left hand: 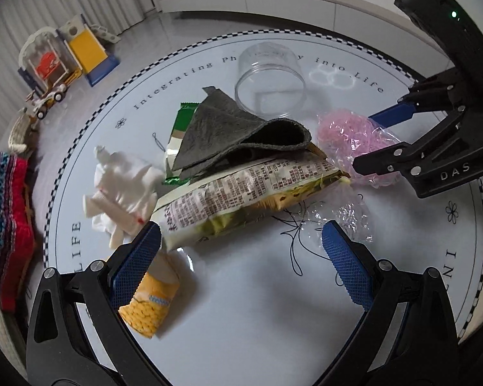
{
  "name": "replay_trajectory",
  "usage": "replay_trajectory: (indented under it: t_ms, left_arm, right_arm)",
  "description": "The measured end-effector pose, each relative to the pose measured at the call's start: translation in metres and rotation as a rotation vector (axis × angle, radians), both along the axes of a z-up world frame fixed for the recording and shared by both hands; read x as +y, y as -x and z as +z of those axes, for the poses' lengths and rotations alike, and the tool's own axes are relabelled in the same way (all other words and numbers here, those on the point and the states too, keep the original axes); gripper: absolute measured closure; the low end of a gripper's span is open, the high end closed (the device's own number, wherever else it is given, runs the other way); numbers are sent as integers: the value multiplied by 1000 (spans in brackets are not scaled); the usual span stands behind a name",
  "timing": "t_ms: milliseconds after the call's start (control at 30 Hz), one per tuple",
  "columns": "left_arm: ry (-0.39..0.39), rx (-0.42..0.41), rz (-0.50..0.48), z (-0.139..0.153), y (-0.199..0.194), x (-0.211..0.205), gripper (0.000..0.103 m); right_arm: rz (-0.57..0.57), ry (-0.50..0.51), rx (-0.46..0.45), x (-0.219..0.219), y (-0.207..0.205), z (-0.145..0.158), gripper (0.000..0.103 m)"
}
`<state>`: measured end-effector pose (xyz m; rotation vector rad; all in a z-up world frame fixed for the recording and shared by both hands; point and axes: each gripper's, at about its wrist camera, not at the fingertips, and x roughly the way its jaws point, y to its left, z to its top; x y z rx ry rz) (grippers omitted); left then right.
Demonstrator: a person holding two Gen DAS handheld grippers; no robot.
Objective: Collect trash
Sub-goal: 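Grasp the pink shredded-plastic bag with the right tool while the left tool grasps a snack wrapper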
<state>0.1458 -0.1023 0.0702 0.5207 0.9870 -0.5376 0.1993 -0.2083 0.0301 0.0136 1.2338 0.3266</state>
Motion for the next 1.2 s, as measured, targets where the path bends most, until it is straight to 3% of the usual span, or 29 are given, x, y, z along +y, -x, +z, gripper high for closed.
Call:
replay_trajectory:
  t_ms: [100, 267, 400, 633, 800, 1033, 1200]
  left_arm:
    - [-24, 7, -54, -7, -14, -7, 6]
    - [-84, 71, -72, -29, -42, -7, 6]
    - [-66, 129, -87, -38, -50, -8, 6]
    - [-65, 163, -56, -44, -33, -8, 7]
    - [-52, 142, 9, -37, -9, -6, 30]
    - [-21, 123, 84, -23, 24, 0, 49]
    - [68, 87, 107, 6, 44, 10, 63]
  right_arm:
    - [17, -4, 2, -1, -2, 1, 47]
    - [37, -2, 7, 2, -5, 1, 48]
    - [49, -8, 12, 2, -7, -1, 48]
    - [49, 26, -4, 6, -2, -1, 71]
    - [35, 41, -7, 5, 9, 3, 78]
    - [13, 28, -14, 4, 38, 19, 78]
    - [1, 25, -55, 6, 60, 44, 78]
